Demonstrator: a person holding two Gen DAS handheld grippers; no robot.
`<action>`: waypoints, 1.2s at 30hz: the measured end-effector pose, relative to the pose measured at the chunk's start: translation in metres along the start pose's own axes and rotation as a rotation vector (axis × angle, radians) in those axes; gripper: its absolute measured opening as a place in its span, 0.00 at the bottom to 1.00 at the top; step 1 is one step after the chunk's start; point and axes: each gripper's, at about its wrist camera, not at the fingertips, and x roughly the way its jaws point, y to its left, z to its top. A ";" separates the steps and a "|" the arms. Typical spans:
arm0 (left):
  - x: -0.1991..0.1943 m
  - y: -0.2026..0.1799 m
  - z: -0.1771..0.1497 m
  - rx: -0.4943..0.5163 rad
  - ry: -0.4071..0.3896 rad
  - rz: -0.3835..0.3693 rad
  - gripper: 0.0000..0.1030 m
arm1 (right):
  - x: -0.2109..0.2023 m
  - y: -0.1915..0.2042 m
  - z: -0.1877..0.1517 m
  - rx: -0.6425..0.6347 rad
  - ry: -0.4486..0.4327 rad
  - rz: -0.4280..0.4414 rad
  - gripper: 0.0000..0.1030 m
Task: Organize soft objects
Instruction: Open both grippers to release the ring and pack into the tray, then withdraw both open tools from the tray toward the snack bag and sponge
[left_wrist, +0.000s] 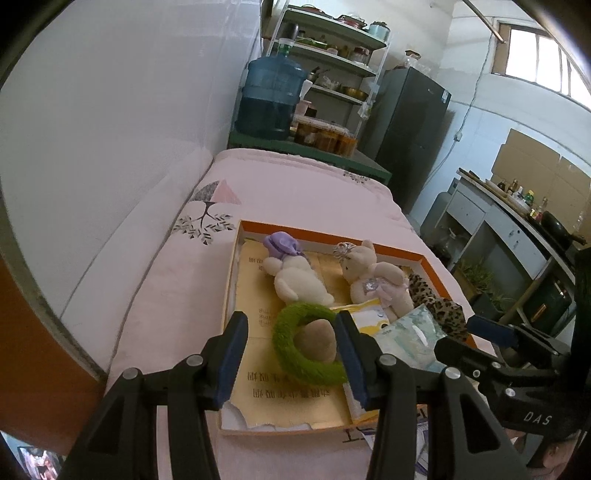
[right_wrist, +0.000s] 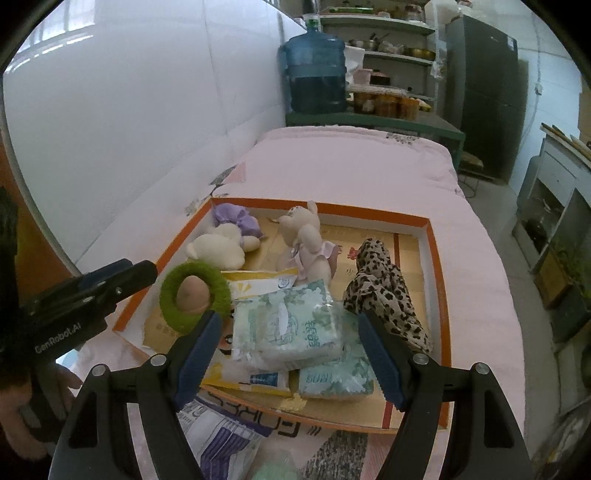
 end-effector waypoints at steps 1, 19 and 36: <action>-0.002 -0.001 0.000 0.001 -0.003 0.001 0.47 | -0.002 0.000 0.000 0.002 -0.001 0.001 0.75; -0.048 -0.014 -0.017 0.012 -0.027 0.003 0.47 | -0.050 0.010 -0.018 0.017 -0.030 0.002 0.75; -0.084 -0.019 -0.036 0.019 -0.032 -0.014 0.47 | -0.084 0.022 -0.039 0.030 -0.038 -0.003 0.75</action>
